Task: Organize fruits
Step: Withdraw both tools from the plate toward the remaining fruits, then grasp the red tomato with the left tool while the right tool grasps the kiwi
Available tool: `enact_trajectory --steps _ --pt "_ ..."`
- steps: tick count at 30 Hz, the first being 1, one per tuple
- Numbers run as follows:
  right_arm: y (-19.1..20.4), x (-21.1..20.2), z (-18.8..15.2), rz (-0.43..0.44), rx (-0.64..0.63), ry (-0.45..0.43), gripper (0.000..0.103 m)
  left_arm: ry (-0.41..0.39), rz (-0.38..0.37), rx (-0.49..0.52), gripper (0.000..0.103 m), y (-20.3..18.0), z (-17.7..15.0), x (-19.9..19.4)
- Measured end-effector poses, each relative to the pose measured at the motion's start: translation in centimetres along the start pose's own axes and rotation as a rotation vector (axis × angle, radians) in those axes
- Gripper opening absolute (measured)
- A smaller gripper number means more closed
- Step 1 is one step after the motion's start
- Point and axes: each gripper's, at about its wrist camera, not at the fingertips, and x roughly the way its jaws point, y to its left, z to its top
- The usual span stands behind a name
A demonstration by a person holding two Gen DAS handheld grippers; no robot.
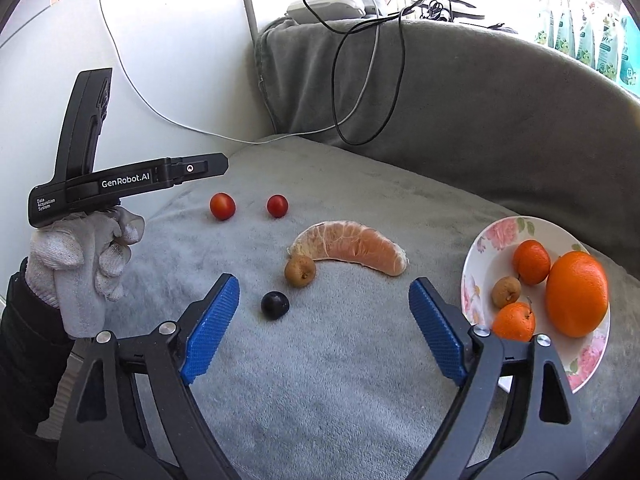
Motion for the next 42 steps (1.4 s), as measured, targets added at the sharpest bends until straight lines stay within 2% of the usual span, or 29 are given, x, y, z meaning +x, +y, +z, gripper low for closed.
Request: enact_trajectory --steps 2,4,9,12,15,21,32,35,38,42 --pt "0.2 0.8 0.1 0.007 0.0 0.014 0.089 0.008 0.009 -0.004 0.08 0.6 -0.3 0.2" --pt "0.3 1.6 0.2 0.013 0.002 0.027 0.084 0.014 0.019 -0.006 0.079 1.1 -0.6 0.4" --pt "0.6 3.5 0.4 0.026 0.008 0.059 0.078 0.03 0.043 -0.012 0.064 2.2 -1.2 1.1" --pt "0.9 4.5 0.5 0.03 -0.003 0.079 0.07 0.045 0.049 -0.011 0.059 2.4 -1.6 1.8" --pt "1.0 5.5 0.6 0.026 -0.008 0.094 0.068 0.053 0.057 -0.009 0.053 2.5 -2.4 2.5" --pt "0.8 7.4 0.7 0.042 0.001 0.129 0.057 0.065 0.065 -0.009 0.05 2.4 -4.1 3.8" --pt "0.0 9.5 0.9 0.064 0.037 0.177 0.046 0.091 0.068 -0.023 0.043 3.2 -4.1 4.7" --pt "0.3 9.8 0.8 0.069 0.032 0.193 0.039 0.096 0.07 -0.024 0.042 3.2 -4.1 5.0" --pt "0.2 10.2 0.7 0.071 0.035 0.2 0.037 0.104 0.071 -0.03 0.037 3.4 -4.0 5.2" --pt "0.1 10.3 0.6 0.078 0.042 0.203 0.03 0.106 0.065 -0.027 0.03 3.3 -4.0 5.2"
